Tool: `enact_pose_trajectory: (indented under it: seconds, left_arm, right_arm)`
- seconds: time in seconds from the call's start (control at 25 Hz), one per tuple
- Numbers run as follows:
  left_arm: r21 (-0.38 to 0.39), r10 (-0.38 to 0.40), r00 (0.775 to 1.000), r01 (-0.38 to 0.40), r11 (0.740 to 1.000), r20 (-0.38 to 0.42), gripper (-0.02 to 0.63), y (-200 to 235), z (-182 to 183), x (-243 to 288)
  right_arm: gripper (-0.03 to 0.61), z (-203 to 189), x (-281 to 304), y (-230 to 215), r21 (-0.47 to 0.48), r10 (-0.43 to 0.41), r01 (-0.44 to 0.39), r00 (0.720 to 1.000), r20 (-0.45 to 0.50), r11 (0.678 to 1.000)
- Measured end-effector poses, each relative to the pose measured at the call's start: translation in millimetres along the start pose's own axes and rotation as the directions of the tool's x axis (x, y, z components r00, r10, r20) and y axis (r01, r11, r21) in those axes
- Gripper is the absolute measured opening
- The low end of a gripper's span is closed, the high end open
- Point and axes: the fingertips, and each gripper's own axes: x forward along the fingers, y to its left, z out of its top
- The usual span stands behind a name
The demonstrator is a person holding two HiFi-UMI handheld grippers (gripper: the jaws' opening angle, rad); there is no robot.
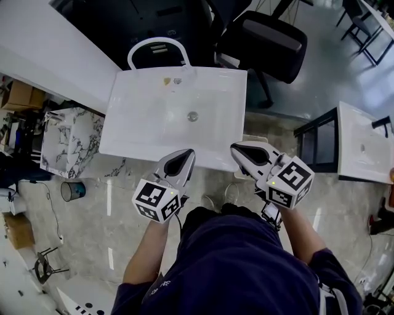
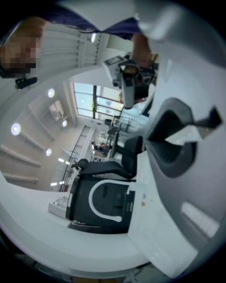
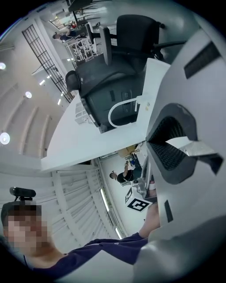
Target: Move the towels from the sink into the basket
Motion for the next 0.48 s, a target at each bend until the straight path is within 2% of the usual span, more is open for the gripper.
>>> enact_pose_trajectory:
  seconds: [0.32,0.48]
  left_arm:
    - [0.022,-0.052,0.998,0.053,0.998,-0.021,0.003,18,2,15]
    - [0.081,-0.115,0.992,0.119,0.99,-0.053,0.003,25,4,20]
  right_arm:
    - [0.006,1,14,-12,0.025,-0.059,0.059,0.998,-0.002,0.998]
    - [0.006,5,24,-17,0.051,-0.133,0.132,0.991,0.017,0.99]
